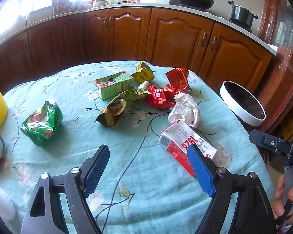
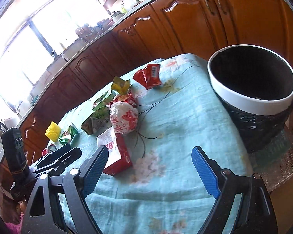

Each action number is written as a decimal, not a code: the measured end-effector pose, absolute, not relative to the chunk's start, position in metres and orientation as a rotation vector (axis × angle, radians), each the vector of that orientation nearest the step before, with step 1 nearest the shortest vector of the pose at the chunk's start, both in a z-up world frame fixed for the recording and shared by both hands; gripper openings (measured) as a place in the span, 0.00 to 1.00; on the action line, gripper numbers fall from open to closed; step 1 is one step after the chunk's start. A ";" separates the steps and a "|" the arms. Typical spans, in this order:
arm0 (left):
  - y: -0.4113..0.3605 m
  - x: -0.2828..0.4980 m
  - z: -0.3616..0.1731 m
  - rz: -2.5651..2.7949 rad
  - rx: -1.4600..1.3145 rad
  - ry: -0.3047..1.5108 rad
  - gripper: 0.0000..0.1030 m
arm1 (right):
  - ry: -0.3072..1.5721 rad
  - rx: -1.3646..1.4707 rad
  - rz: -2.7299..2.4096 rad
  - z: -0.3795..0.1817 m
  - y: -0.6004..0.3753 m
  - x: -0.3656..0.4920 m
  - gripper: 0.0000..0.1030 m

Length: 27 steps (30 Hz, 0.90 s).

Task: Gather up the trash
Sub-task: 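Grasp the yellow-green spout pouch with the left tool while the right tool grasps the white plastic bag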

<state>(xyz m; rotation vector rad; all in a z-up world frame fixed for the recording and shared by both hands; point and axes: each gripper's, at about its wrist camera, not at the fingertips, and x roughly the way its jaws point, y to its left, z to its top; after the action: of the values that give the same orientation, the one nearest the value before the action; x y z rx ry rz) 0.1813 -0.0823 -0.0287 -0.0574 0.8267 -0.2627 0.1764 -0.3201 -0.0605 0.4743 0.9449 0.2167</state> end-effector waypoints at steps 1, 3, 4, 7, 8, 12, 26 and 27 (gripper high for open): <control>-0.079 0.183 -0.029 -0.262 -0.070 0.832 0.79 | 0.948 0.465 0.227 -0.060 -0.314 0.179 0.86; -0.071 0.189 -0.028 -0.267 -0.104 0.842 0.79 | 0.954 0.448 0.244 -0.061 -0.303 0.185 0.86; -0.065 0.190 -0.027 -0.262 -0.117 0.843 0.79 | 0.955 0.440 0.250 -0.061 -0.297 0.188 0.86; -0.052 0.202 -0.031 -0.238 -0.128 0.839 0.79 | 0.958 0.425 0.265 -0.062 -0.288 0.198 0.86; -0.049 0.206 -0.032 -0.226 -0.127 0.837 0.79 | 0.958 0.421 0.271 -0.063 -0.285 0.202 0.86; -0.045 0.233 -0.042 -0.208 -0.103 0.848 0.79 | 0.967 0.397 0.288 -0.067 -0.272 0.221 0.86; -0.080 0.330 -0.080 -0.233 0.068 0.924 0.41 | 1.037 0.361 0.331 -0.101 -0.240 0.283 0.75; -0.081 0.331 -0.084 -0.244 0.068 0.934 0.41 | 1.044 0.362 0.333 -0.104 -0.240 0.284 0.65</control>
<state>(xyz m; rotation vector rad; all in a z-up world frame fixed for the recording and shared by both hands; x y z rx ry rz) 0.3314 -0.0805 -0.0839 0.0684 0.9343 -0.2441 0.2844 -0.2405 -0.1037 0.3618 1.0443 0.3334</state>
